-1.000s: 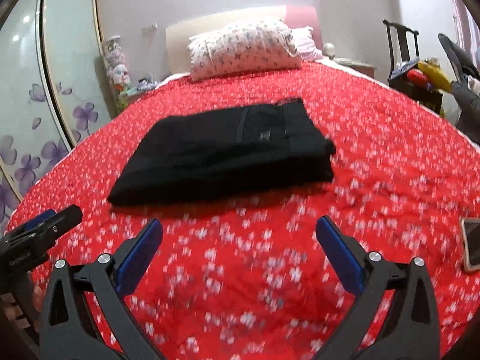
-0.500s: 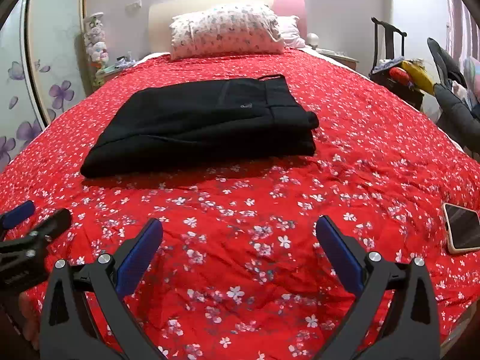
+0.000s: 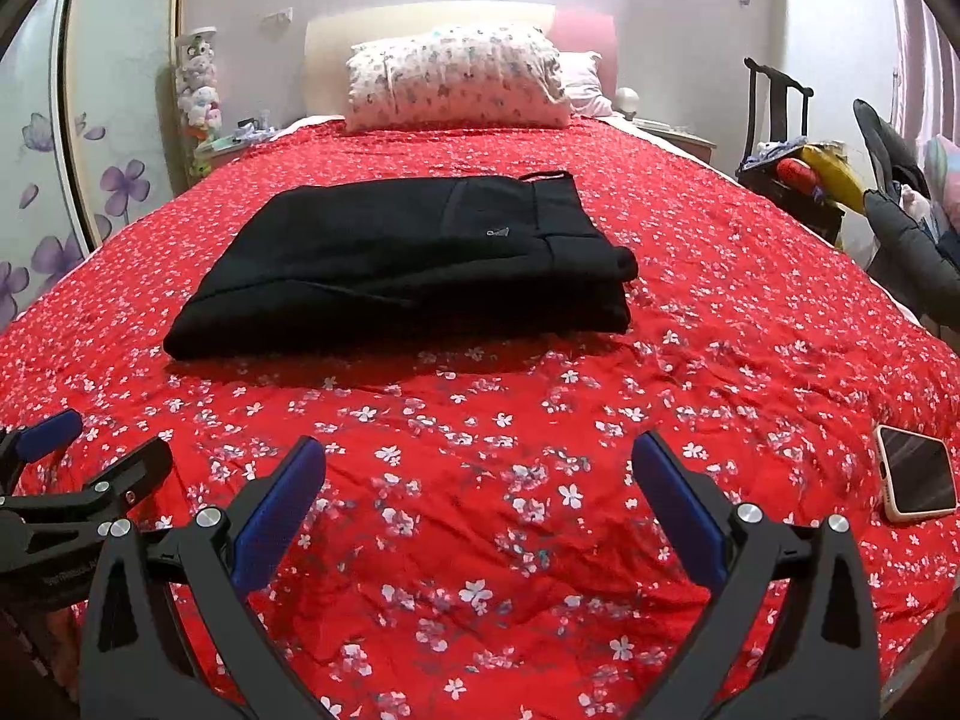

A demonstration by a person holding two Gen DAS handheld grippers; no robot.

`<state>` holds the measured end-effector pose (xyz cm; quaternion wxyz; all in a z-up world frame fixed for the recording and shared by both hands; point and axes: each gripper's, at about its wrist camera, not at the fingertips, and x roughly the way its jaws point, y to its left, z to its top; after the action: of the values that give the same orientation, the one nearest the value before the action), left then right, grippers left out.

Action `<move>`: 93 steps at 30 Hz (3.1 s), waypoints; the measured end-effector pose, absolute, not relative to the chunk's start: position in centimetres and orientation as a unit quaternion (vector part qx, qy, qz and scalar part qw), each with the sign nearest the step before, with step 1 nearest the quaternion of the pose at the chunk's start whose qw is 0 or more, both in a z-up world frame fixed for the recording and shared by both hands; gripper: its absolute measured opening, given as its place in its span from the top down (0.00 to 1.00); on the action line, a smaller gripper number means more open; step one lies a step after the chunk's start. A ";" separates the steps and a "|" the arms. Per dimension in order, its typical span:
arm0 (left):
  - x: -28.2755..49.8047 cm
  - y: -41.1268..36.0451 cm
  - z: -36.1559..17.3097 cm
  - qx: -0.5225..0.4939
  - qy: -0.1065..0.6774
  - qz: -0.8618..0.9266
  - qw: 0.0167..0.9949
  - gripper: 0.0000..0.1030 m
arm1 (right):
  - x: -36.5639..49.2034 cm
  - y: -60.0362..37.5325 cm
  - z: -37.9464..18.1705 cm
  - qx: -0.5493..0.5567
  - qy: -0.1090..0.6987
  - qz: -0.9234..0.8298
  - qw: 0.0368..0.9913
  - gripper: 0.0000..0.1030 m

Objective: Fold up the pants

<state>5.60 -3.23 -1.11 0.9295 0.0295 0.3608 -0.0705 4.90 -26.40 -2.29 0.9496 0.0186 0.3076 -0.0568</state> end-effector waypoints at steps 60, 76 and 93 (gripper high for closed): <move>5.1 -4.0 -1.3 0.044 0.352 -0.095 0.930 0.02 | 5.0 -26.3 -2.5 0.018 0.313 -0.059 0.948 0.01; 5.2 -4.0 -1.3 0.044 0.353 -0.095 0.930 0.02 | 4.9 -26.6 -3.0 0.021 0.314 -0.057 0.947 0.01; 5.2 -3.9 -1.6 0.046 0.352 -0.091 0.930 0.02 | 4.9 -26.7 -2.9 0.020 0.315 -0.056 0.947 0.01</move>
<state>5.24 -3.91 -1.61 0.9305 0.0459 0.3518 -0.0913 4.91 -26.66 -2.95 0.9472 0.0205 0.3151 -0.0563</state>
